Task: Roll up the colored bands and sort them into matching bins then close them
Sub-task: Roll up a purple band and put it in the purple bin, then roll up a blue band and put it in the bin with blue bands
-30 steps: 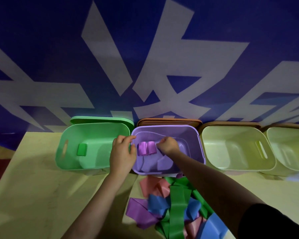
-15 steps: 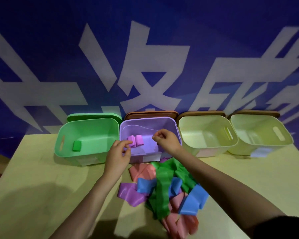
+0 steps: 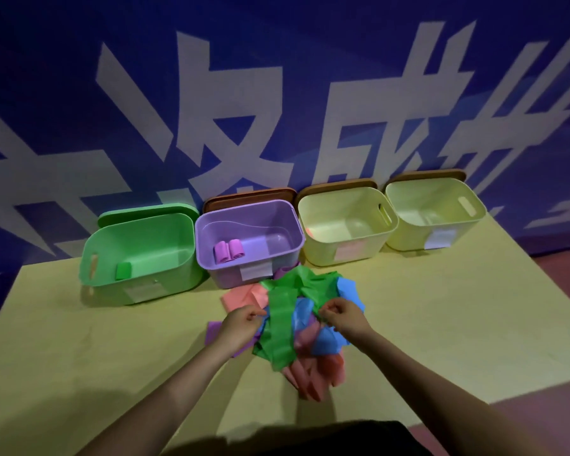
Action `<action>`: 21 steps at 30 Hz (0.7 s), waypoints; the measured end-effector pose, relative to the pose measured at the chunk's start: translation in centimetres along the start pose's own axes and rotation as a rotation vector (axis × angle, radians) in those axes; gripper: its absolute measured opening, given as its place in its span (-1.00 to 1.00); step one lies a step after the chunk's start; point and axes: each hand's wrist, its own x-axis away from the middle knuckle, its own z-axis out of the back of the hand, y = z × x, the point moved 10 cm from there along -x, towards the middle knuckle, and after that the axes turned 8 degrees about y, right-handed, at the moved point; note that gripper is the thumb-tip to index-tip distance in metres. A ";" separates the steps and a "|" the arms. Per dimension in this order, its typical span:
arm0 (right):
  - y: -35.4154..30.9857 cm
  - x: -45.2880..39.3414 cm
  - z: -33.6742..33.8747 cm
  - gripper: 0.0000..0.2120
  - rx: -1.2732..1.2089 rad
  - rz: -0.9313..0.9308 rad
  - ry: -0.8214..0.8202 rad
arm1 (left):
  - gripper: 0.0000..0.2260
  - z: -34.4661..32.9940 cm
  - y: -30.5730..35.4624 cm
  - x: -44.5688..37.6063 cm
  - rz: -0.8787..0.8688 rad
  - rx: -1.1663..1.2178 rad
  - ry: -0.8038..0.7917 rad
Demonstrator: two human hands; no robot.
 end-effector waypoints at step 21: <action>5.4 -1.9 0.1 -0.43 0.431 0.118 -0.299 | -0.77 -14.5 1.1 2.0 -0.045 -0.202 -0.130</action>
